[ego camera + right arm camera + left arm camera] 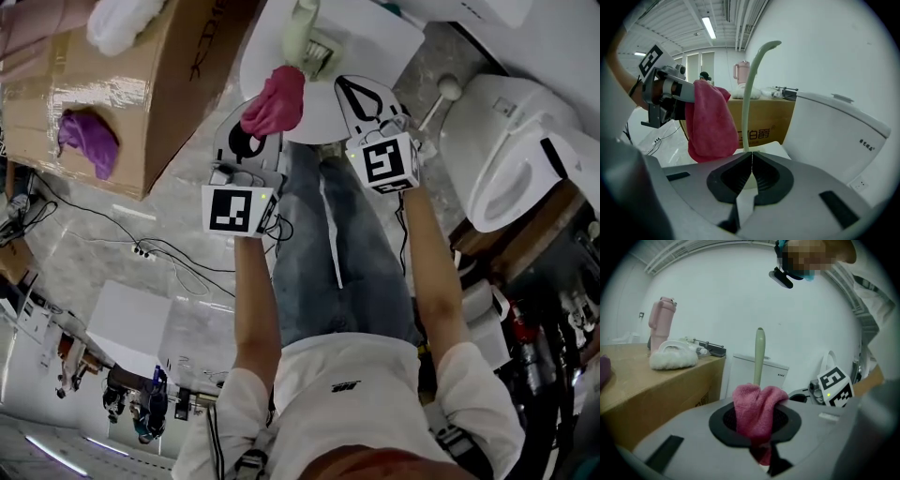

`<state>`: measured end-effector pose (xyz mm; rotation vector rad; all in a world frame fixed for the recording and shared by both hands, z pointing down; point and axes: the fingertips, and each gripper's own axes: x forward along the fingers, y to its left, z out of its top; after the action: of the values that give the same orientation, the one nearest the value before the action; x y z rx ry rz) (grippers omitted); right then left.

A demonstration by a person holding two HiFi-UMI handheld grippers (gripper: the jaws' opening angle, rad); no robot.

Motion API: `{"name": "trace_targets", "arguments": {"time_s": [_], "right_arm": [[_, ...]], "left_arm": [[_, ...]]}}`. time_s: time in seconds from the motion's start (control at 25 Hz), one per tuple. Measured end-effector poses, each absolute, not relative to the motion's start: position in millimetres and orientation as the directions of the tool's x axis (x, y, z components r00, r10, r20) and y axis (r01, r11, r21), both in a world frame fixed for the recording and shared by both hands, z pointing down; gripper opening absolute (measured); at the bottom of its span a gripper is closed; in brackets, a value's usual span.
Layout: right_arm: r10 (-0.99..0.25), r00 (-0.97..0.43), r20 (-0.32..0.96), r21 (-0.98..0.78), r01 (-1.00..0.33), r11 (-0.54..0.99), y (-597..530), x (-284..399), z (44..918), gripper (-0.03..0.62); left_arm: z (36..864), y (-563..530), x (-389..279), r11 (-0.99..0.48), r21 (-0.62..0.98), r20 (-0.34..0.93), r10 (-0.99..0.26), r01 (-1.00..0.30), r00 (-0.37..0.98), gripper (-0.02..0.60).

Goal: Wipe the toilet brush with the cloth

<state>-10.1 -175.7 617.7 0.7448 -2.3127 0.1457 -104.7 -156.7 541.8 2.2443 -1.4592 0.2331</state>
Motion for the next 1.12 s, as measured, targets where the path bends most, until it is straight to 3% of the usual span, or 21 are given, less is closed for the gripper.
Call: {"name": "trace_targets", "arguments": {"time_s": [0.24, 0.76, 1.12], "right_arm": [[-0.427, -0.612, 0.665, 0.115, -0.481, 0.869, -187, -29, 643, 0.019], [-0.353, -0.598, 0.72, 0.115, -0.399, 0.91, -195, -42, 692, 0.064], [-0.355, -0.632, 0.689, 0.101, -0.402, 0.91, -194, -44, 696, 0.037]], "left_arm": [[563, -164, -99, -0.353, 0.287, 0.378, -0.813, -0.891, 0.444, 0.055], [601, -187, -77, -0.438, 0.308, 0.363, -0.766, -0.845, 0.53, 0.151], [633, -201, -51, -0.481, 0.319, 0.374, -0.728, -0.817, 0.575, 0.192]]}}
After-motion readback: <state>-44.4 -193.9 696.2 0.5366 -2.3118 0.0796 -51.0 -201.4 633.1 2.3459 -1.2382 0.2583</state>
